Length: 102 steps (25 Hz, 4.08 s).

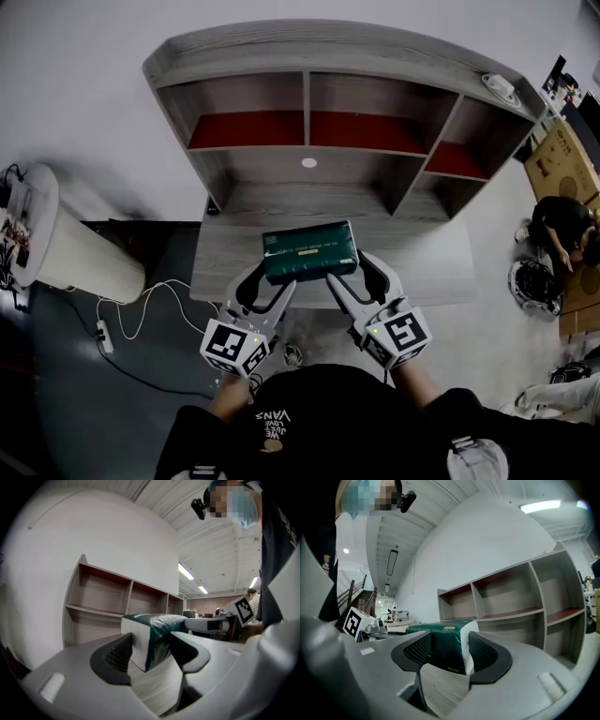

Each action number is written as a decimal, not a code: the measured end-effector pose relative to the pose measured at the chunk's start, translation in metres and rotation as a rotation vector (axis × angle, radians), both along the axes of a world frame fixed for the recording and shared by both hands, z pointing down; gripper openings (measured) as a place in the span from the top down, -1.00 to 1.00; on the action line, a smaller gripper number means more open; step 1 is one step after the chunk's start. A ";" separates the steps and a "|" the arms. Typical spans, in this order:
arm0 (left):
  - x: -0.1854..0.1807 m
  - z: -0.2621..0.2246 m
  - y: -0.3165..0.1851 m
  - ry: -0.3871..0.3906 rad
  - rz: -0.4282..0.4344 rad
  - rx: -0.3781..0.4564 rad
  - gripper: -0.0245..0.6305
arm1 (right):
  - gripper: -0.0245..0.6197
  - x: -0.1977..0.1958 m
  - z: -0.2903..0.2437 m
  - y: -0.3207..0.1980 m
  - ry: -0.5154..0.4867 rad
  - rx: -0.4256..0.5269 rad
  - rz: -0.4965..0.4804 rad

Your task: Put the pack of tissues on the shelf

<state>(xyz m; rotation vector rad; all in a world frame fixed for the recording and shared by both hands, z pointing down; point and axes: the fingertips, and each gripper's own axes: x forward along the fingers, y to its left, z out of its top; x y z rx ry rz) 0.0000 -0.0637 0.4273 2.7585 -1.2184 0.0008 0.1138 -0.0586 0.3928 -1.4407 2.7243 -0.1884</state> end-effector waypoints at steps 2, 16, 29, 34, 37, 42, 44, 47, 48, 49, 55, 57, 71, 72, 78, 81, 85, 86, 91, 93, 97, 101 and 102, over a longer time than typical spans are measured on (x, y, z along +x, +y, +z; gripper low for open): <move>-0.014 -0.001 -0.010 -0.004 0.005 0.000 0.09 | 0.18 -0.013 -0.001 -0.010 -0.005 0.004 0.009; -0.075 -0.007 -0.055 -0.018 -0.013 0.028 0.09 | 0.18 -0.075 -0.001 -0.055 -0.006 0.005 -0.010; -0.096 -0.018 -0.124 0.017 -0.105 0.061 0.09 | 0.18 -0.095 -0.019 -0.135 0.008 0.058 -0.085; -0.101 -0.028 -0.154 0.012 -0.121 0.090 0.09 | 0.18 -0.100 -0.028 -0.166 0.009 0.079 -0.099; -0.102 -0.035 -0.172 0.011 -0.126 0.106 0.09 | 0.18 -0.102 -0.034 -0.183 0.007 0.094 -0.095; -0.106 -0.044 -0.198 0.000 -0.127 0.128 0.09 | 0.18 -0.106 -0.043 -0.208 -0.002 0.111 -0.082; -0.108 -0.048 -0.207 -0.008 -0.129 0.136 0.09 | 0.18 -0.108 -0.045 -0.217 -0.003 0.117 -0.080; -0.110 -0.050 -0.218 -0.014 -0.131 0.142 0.09 | 0.18 -0.111 -0.048 -0.228 -0.002 0.121 -0.072; -0.111 -0.051 -0.222 -0.015 -0.130 0.141 0.09 | 0.17 -0.111 -0.048 -0.232 -0.001 0.121 -0.066; -0.111 -0.051 -0.227 -0.017 -0.129 0.139 0.09 | 0.17 -0.111 -0.048 -0.235 0.001 0.119 -0.058; -0.110 -0.051 -0.251 -0.046 -0.120 0.145 0.09 | 0.17 -0.110 -0.045 -0.256 -0.003 0.100 -0.003; -0.110 -0.051 -0.257 -0.055 -0.123 0.149 0.09 | 0.17 -0.110 -0.045 -0.262 -0.002 0.095 0.008; -0.116 -0.055 -0.284 -0.093 -0.174 0.175 0.09 | 0.17 -0.112 -0.043 -0.286 -0.026 0.105 0.017; -0.117 -0.055 -0.286 -0.089 -0.181 0.173 0.09 | 0.17 -0.113 -0.043 -0.287 -0.026 0.106 0.016; -0.119 -0.055 -0.296 -0.086 -0.210 0.167 0.09 | 0.17 -0.111 -0.043 -0.293 -0.032 0.102 0.017; -0.119 -0.055 -0.296 -0.091 -0.207 0.171 0.09 | 0.17 -0.107 -0.044 -0.291 -0.044 0.103 0.030; -0.115 -0.053 -0.292 -0.097 -0.188 0.172 0.09 | 0.17 -0.104 -0.048 -0.280 -0.042 0.123 0.022; -0.115 -0.053 -0.291 -0.094 -0.187 0.171 0.09 | 0.17 -0.104 -0.048 -0.276 -0.038 0.133 0.021; -0.125 -0.055 -0.280 -0.068 -0.220 0.176 0.09 | 0.17 -0.108 -0.046 -0.261 -0.018 0.155 0.003; -0.127 -0.057 -0.275 -0.060 -0.231 0.186 0.09 | 0.17 -0.109 -0.042 -0.259 -0.010 0.147 -0.002; -0.126 -0.057 -0.266 -0.038 -0.244 0.185 0.09 | 0.18 -0.112 -0.034 -0.256 0.009 0.138 -0.009; -0.121 -0.054 -0.260 -0.020 -0.257 0.173 0.10 | 0.18 -0.115 -0.029 -0.252 0.021 0.135 -0.022; -0.119 -0.053 -0.258 -0.017 -0.253 0.170 0.10 | 0.18 -0.115 -0.028 -0.251 0.021 0.133 -0.025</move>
